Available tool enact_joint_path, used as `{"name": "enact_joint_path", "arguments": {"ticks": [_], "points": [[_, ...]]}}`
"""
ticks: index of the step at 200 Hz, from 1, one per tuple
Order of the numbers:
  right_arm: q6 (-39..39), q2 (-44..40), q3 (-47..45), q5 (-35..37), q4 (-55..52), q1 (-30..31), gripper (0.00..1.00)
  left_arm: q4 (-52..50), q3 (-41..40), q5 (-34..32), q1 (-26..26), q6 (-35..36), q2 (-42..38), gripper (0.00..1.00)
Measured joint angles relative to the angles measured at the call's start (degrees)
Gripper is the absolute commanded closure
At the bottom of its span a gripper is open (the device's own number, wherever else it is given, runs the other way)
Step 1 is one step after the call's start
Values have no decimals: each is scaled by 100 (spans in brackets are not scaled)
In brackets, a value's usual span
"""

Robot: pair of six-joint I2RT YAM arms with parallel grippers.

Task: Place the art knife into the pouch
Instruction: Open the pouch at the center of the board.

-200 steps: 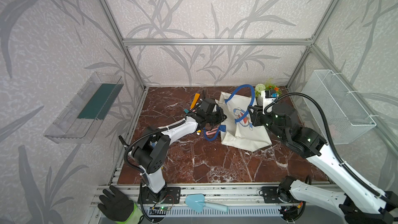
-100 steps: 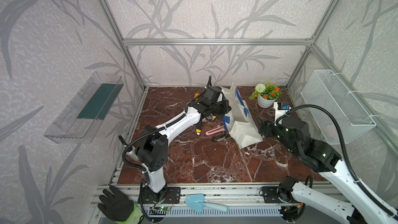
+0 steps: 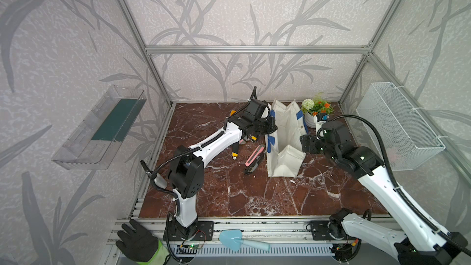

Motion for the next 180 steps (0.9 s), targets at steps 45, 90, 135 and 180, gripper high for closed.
{"name": "enact_joint_path", "arguments": {"ticks": [45, 90, 135, 180], "points": [[-74, 756, 72, -398, 162, -461, 45, -15, 9, 7, -28, 24, 0, 100], [-149, 1279, 225, -697, 221, -472, 82, -247, 179, -61, -39, 175, 61, 100], [-114, 1078, 240, -256, 105, -494, 100, -761, 225, -621, -57, 544, 24, 91], [-149, 393, -72, 184, 0, -538, 100, -1102, 57, -898, -90, 855, -317, 32]]}}
